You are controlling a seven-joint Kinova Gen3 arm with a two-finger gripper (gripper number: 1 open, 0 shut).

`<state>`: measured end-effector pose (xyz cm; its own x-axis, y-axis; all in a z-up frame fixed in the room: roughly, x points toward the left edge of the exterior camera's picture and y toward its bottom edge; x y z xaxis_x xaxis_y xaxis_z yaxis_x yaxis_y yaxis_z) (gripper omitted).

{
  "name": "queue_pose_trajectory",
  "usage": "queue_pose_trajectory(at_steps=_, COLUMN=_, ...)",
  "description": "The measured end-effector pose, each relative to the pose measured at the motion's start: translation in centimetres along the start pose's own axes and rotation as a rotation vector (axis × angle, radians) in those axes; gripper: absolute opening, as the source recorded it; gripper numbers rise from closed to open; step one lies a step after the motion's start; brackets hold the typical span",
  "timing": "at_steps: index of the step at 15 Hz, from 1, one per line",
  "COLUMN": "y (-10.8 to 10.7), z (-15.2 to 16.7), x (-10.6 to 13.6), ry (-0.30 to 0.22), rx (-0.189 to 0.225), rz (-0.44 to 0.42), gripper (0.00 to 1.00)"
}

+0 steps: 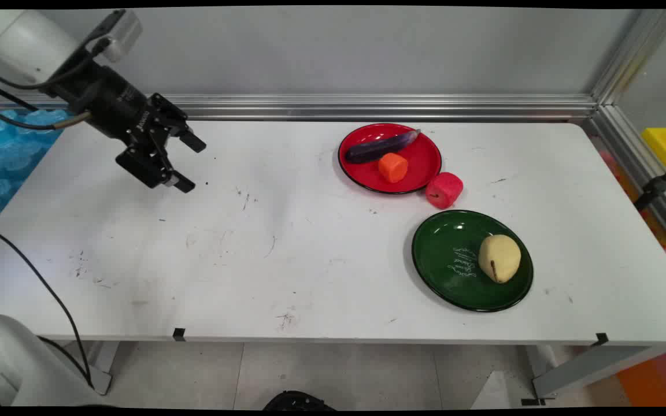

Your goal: Pick up the eggplant from the red plate

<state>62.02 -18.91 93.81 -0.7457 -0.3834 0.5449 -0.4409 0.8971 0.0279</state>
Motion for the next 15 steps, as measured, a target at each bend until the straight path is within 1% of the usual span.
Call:
queue_pose_trajectory(at_steps=3, y=-0.6, z=0.8, x=1.2, ry=0.014, rx=0.018, rz=-0.022, gripper=1.0)
queue_pose_trajectory(at_steps=5, y=-1.3, z=1.5, x=2.7, ry=0.027, rx=0.04, rz=-0.054, gripper=1.0)
queue_pose_trajectory(at_steps=11, y=-4.7, z=4.6, x=8.3, ry=0.063, rx=0.134, rz=-0.177, gripper=1.0)
queue_pose_trajectory(at_steps=15, y=-7.0, z=6.8, x=11.3, ry=0.068, rx=0.189, rz=-0.22, gripper=1.0)
